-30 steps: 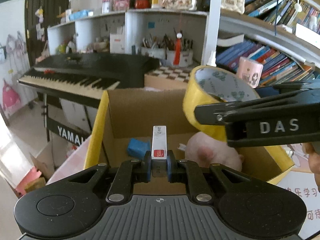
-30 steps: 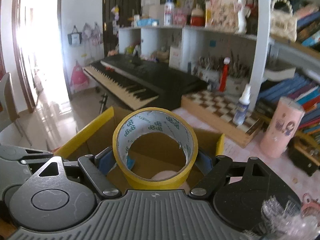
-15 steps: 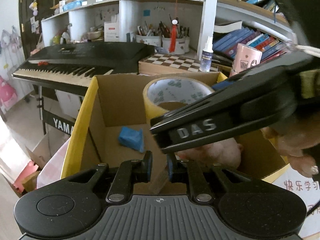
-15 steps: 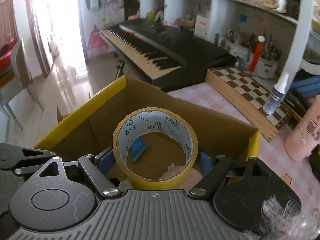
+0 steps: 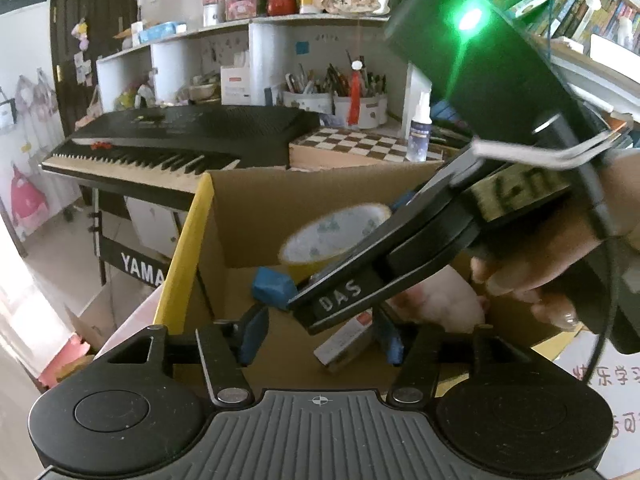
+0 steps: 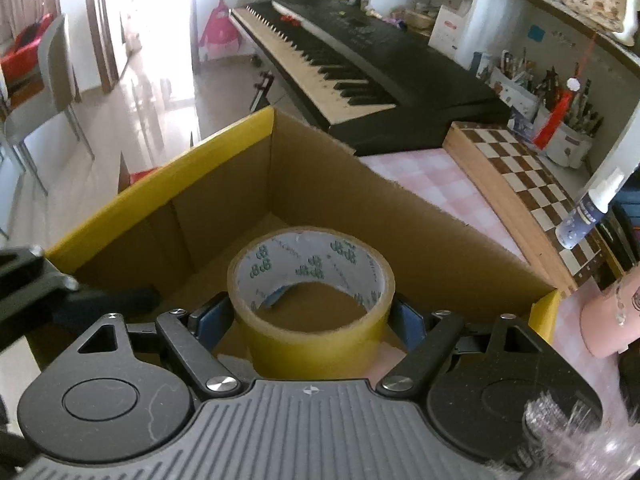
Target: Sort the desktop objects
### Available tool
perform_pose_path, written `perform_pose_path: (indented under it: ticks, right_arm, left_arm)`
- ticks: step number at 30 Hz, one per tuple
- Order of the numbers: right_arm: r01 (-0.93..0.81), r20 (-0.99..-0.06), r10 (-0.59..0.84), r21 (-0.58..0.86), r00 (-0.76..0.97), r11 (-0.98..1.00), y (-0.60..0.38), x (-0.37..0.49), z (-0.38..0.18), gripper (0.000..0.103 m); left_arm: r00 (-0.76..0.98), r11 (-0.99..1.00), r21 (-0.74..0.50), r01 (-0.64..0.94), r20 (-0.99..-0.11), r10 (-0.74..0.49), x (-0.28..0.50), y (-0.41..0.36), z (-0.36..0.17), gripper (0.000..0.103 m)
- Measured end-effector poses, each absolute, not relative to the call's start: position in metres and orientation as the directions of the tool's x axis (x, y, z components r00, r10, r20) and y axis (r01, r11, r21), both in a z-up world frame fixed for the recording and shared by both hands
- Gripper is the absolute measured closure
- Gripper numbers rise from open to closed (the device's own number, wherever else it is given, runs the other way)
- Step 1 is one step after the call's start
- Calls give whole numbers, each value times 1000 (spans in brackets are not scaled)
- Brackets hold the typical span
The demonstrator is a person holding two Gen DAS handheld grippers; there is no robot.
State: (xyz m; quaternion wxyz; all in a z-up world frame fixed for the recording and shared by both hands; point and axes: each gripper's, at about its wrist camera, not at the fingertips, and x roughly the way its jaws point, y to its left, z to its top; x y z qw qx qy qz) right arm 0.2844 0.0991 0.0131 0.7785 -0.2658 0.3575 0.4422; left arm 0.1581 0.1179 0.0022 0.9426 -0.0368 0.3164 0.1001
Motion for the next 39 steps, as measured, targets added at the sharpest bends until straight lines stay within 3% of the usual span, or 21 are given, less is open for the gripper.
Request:
perform_pose_path:
  ticks: [9, 27, 39]
  right_arm:
    - [-858, -771, 507, -98, 386, 504, 94, 285, 17, 16]
    - [-728, -545, 593, -46, 593, 684, 16, 238, 78, 16]
    - [-554, -450, 503, 22, 738, 833, -44, 182, 75, 16]
  left_arm:
    - [800, 977, 9, -212, -573, 179, 149, 113, 7, 28]
    - [846, 959, -22, -281, -477, 237, 106, 120, 26, 21]
    - [864, 938, 6, -346, -389, 321, 67, 114, 33, 18]
